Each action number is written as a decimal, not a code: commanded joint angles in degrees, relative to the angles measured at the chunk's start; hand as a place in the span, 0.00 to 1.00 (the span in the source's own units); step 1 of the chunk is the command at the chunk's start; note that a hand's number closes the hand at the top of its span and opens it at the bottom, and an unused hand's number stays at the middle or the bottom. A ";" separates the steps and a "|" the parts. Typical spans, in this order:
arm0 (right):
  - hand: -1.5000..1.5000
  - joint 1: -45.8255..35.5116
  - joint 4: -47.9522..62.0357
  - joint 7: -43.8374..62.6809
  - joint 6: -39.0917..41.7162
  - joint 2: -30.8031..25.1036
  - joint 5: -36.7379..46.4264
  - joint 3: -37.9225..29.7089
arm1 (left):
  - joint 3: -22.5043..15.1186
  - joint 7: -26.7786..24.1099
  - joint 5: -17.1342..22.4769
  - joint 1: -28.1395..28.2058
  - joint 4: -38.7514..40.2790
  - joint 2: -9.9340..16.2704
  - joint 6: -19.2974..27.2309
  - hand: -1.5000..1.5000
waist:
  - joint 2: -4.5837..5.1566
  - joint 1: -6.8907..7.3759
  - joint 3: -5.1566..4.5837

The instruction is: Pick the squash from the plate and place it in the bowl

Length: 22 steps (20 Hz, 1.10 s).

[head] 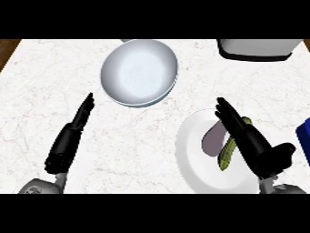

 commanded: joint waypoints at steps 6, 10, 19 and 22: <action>0.00 -15.61 2.04 -8.50 -9.20 13.42 7.33 2.60 | 18.95 3.97 10.09 -8.78 -2.66 6.95 -0.10 0.50 | -0.48 0.81 0.85; 0.00 -9.32 1.50 -9.39 -29.68 5.77 29.15 -2.89 | 17.89 4.45 11.14 -3.66 -3.41 5.40 0.47 0.50 | -1.77 -1.90 0.64; 0.00 -0.67 -5.54 8.60 -35.79 8.15 63.19 12.10 | 21.30 5.12 13.25 -5.73 -0.22 6.72 -2.11 0.50 | -1.15 -3.22 0.59; 0.00 1.30 -11.61 20.25 -28.00 7.60 71.55 11.79 | 22.40 7.77 13.77 -6.43 -1.52 8.15 -1.71 0.50 | -1.51 -3.83 0.52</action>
